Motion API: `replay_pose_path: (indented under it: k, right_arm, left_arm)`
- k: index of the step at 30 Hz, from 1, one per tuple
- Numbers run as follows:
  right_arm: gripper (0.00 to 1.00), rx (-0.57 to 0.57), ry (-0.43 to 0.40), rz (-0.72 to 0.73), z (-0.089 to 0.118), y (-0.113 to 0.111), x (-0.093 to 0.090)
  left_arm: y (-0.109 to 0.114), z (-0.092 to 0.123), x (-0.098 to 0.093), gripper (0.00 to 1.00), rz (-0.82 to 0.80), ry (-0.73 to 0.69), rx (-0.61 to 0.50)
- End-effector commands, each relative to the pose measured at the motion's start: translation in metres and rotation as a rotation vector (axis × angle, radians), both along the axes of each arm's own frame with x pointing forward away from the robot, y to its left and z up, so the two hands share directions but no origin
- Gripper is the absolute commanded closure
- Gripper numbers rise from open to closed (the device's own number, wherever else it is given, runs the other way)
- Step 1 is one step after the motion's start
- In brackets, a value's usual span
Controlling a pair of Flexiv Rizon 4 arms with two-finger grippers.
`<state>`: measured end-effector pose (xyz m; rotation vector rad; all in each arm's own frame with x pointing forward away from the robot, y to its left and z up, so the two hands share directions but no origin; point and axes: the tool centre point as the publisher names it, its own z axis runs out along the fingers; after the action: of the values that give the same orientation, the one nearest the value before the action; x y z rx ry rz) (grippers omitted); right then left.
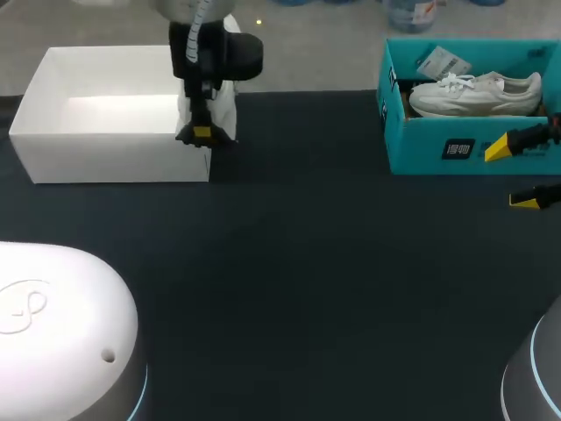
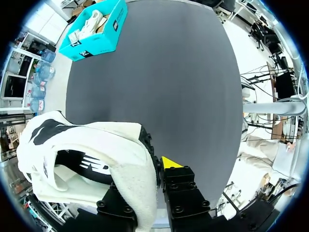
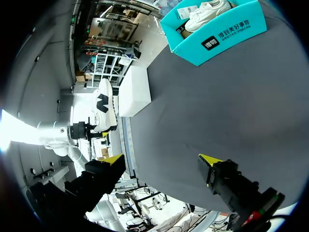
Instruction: Take the shoe out of the shoebox, open the shoe tongue, remove and reinsert the insole, then place the shoe into the shoebox
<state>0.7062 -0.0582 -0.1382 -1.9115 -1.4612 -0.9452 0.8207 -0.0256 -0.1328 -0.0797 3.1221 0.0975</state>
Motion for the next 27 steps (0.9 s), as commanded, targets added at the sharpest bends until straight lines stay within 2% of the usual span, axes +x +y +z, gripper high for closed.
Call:
replay_pose_path:
  k: [1, 9, 27]
  right_arm:
    - [0.0, -0.002, 0.0, -0.002, -0.001, 0.001, -0.001]
    - [0.0, -0.002, 0.0, -0.002, -0.001, 0.001, -0.001]
    - [0.0, -0.002, 0.0, -0.002, -0.001, 0.001, -0.001]
  left_arm:
    - [0.055, 0.002, 0.021, 1.0, 0.01, 0.015, -0.07]
    - [0.109, -0.002, 0.055, 1.0, 0.026, 0.028, -0.08]
    - [0.206, -0.018, 0.123, 1.0, 0.069, 0.048, -0.081]
